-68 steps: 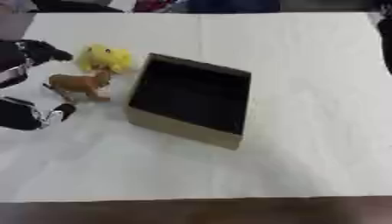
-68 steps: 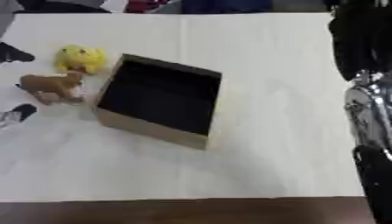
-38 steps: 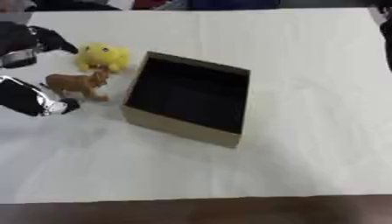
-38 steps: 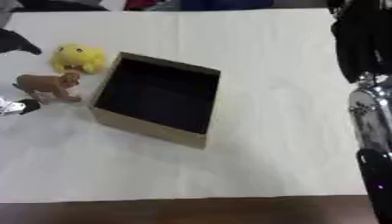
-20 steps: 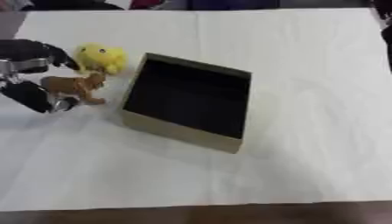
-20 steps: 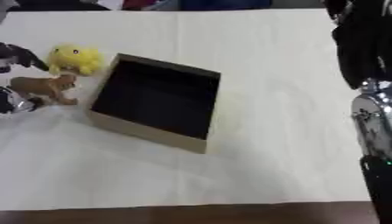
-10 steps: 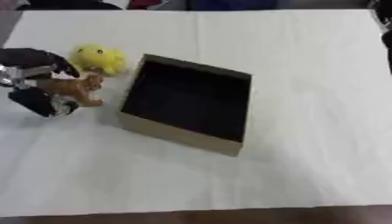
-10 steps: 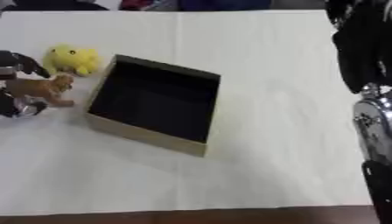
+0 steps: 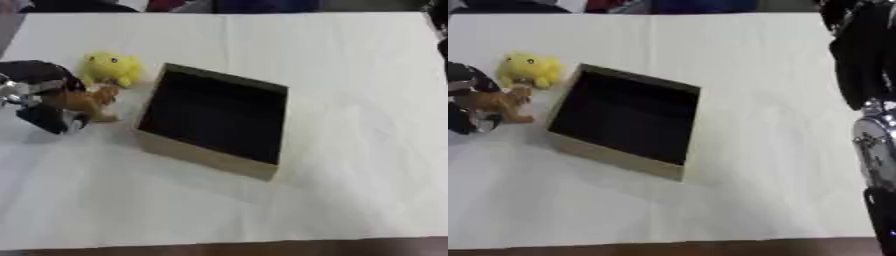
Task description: Pick up objects on the table and place them in the box.
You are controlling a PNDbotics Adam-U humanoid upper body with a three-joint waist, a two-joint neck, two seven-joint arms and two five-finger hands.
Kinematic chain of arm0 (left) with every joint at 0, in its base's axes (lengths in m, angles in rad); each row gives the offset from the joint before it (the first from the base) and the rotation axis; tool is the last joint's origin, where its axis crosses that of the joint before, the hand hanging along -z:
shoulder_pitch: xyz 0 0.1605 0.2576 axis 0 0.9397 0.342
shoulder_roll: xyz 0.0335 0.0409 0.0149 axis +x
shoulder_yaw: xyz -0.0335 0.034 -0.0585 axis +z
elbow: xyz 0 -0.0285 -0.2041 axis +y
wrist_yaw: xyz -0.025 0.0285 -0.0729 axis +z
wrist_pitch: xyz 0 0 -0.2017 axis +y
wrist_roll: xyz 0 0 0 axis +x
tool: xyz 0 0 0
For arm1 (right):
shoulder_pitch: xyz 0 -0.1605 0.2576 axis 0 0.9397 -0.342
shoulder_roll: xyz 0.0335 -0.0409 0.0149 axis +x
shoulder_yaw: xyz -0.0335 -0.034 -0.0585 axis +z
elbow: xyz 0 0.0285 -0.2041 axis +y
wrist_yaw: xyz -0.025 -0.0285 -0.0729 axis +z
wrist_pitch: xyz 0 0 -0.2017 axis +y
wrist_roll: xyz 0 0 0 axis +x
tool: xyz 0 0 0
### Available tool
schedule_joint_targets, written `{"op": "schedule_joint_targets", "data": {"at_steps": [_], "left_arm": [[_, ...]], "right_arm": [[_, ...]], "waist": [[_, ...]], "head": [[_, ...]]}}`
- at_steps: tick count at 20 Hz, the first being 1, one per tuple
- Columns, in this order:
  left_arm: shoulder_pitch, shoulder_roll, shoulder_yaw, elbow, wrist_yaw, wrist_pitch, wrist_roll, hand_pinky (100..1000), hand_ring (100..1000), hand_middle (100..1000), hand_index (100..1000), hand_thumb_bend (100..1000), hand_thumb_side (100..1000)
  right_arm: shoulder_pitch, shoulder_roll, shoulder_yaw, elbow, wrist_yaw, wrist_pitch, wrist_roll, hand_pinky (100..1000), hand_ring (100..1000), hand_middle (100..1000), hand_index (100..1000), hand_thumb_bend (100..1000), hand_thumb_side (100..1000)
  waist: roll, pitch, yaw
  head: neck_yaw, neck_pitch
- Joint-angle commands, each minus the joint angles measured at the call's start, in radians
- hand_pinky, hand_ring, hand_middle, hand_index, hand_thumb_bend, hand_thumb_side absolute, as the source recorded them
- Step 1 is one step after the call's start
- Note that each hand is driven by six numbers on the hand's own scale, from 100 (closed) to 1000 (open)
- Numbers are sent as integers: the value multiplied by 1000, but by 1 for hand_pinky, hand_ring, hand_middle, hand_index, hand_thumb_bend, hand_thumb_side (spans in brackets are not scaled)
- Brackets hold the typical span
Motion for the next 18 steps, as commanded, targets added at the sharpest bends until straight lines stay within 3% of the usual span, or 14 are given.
{"op": "schedule_joint_targets", "data": {"at_steps": [1,6,18], "left_arm": [[-18,19,5,-4,-10,5,21,656,783,626,779,100,434],[-16,19,2,-4,-6,14,35,585,735,596,726,100,430],[-16,30,0,-39,5,28,26,529,690,594,713,100,491]], "right_arm": [[-12,-18,-8,-22,-1,0,-1,957,819,637,952,100,995],[-9,-18,-8,-22,-1,2,-1,957,819,637,953,100,996],[5,-9,-10,-22,-3,5,-3,958,819,637,954,100,992]], "waist": [[0,-19,0],[0,-21,1],[4,-42,7]], "head": [[2,-11],[1,-8],[-9,13]]}}
